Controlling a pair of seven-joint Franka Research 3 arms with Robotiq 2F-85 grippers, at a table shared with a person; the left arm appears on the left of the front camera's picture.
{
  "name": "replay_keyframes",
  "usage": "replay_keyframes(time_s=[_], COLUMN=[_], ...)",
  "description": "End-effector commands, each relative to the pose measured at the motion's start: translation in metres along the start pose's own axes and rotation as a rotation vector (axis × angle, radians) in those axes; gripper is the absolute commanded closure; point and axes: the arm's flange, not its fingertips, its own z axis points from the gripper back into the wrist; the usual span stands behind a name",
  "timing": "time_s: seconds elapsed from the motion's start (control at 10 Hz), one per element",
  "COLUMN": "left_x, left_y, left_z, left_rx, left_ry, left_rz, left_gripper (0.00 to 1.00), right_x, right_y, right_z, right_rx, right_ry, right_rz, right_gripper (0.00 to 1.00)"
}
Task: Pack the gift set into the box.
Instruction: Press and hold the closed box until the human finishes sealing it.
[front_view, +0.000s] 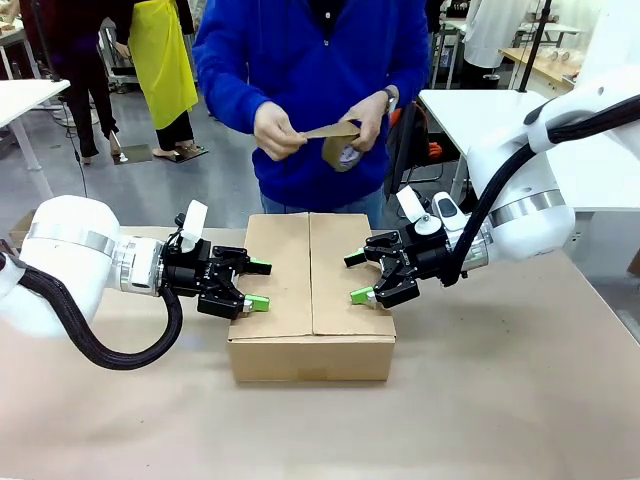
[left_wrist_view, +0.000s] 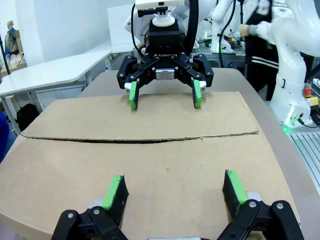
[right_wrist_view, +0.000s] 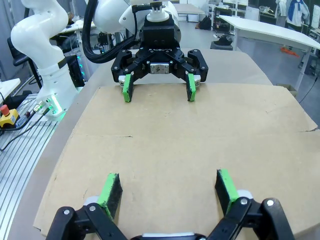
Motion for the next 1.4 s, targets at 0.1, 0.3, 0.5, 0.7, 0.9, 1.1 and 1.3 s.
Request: replay_keyframes(time_s=[0.1,0.3,0.5,0.7,0.9,1.1,1.3], left_x=[-0.0026,-0.0026,-0.0026,-0.0026,-0.0026,-0.0026,-0.0026], left_y=[-0.0013,-0.0013,-0.0013,-0.0013,-0.0013,-0.0013,-0.0013], left_z=[0.0003,0.0003,0.0003,0.0003,0.0003,0.0003,0.0003], left_rx=[-0.003,-0.003,-0.003,-0.003,-0.003,-0.003,-0.003], left_ry=[0.007,0.007,0.007,0.007,0.007,0.007,0.007], left_rz=[-0.013,-0.013,-0.013,-0.013,-0.013,-0.013,-0.013], left_gripper=[0.0,0.0,0.0,0.0,0.0,0.0,0.0], right_x=[-0.0002,-0.0002,-0.0002,-0.0002,-0.0002,-0.0002,-0.0002], right_y=[0.0005,0.0005,0.0005,0.0005,0.0005,0.0005,0.0005], right_z=[-0.0015,-0.0015,-0.0015,-0.0015,-0.0015,-0.0015,-0.0015], right_rx=[-0.001,-0.001,-0.001,-0.001,-0.001,-0.001,-0.001], right_ry=[0.003,0.003,0.003,0.003,0.003,0.003,0.003], right_rz=[0.009,0.009,0.009,0.009,0.009,0.009,0.009], right_gripper=[0.0,0.0,0.0,0.0,0.0,0.0,0.0])
